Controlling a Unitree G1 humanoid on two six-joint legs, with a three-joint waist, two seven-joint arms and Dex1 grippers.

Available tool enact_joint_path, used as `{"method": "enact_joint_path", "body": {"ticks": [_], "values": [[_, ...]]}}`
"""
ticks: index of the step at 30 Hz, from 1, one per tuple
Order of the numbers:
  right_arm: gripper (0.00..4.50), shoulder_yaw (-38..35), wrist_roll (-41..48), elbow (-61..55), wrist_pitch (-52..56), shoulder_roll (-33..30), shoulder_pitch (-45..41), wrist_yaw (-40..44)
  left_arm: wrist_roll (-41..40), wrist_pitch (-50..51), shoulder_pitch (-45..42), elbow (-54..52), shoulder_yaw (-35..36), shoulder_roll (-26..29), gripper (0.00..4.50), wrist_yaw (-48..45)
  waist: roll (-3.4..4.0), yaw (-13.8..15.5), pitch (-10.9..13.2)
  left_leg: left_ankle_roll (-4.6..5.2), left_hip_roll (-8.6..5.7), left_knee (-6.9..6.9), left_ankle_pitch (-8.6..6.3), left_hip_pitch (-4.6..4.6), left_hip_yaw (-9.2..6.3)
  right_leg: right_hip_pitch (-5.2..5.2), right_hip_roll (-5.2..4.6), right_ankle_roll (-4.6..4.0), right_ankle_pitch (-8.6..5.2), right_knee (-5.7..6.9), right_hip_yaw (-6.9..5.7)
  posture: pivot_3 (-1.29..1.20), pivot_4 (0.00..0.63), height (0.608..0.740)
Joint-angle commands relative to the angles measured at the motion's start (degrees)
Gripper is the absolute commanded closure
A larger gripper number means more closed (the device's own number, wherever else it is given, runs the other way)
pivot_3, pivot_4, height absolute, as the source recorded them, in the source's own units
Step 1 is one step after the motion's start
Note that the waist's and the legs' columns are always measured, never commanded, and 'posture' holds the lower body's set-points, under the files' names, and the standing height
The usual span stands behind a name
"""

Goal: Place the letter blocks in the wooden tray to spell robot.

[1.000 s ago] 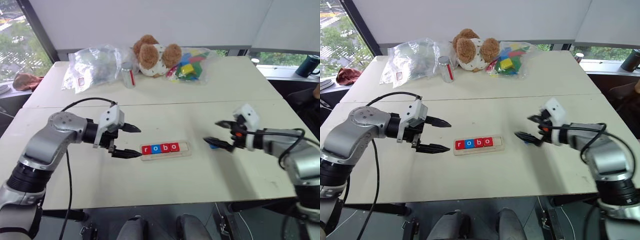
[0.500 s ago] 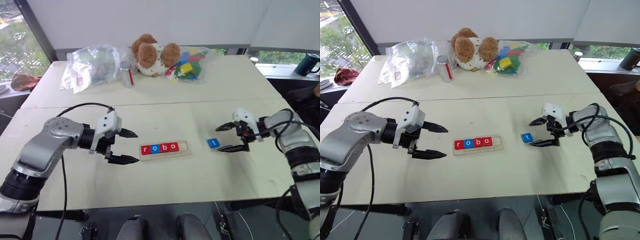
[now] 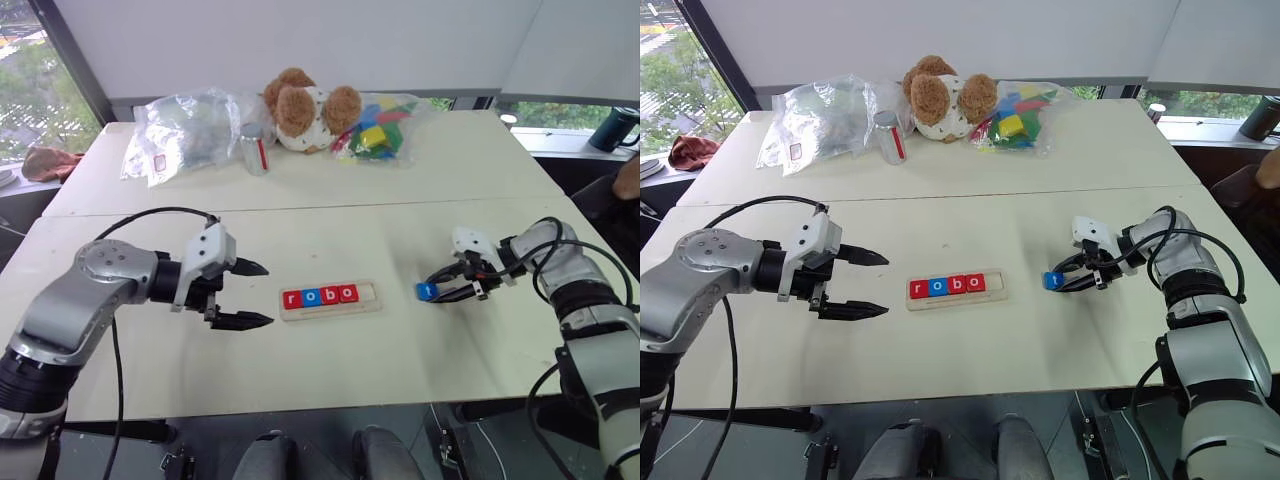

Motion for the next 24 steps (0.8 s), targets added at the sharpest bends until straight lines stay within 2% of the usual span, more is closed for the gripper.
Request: {"method": "enact_joint_path", "body": {"ticks": [1, 5, 12, 24], "values": [[3.38, -0.76, 1.97, -4.52, 3.37, 1.42, -2.79, 1.14, -0.44, -0.82, 0.07, -0.62, 2.03, 1.07, 0.0, -0.03, 0.0, -0.09, 0.0, 0.0, 0.0, 0.0, 0.0, 0.0, 0.0, 0.0, 0.0, 0.0, 0.0, 0.01, 0.0, 0.0, 0.15, 0.74], [3.38, 1.3, 3.68, -11.19, 8.92, 3.35, -3.52, 1.26, -0.05, -1.2, -0.83, 0.06, 1.16, 0.34, 0.0, 0.3, 0.02, -0.16, 0.01, -0.01, 0.01, -0.03, 0.01, 0.0, 0.0, -0.08, 0.01, 0.0, 0.0, 0.09, 0.0, 0.0, 0.15, 0.74], [3.38, 3.65, 2.24, -16.13, 12.75, 6.34, -3.89, 1.26, 0.44, -1.52, -1.38, 0.52, 0.27, -0.67, 0.0, 0.7, 0.02, 0.33, 0.01, 0.03, -0.03, -0.01, -0.02, -0.03, -0.02, -0.07, -0.05, 0.0, 0.0, 0.08, -0.03, 0.0, 0.15, 0.74], [3.38, 5.98, -0.91, -15.96, 12.51, 10.12, -3.88, 0.55, 0.05, -0.92, -0.67, -0.19, 0.27, -1.1, 0.0, 1.76, 0.02, 0.01, 0.01, -0.01, -0.03, -0.02, 0.0, -0.04, -0.02, -0.09, -0.06, 0.0, 0.0, 0.08, -0.07, 0.0, 0.15, 0.74]]}}
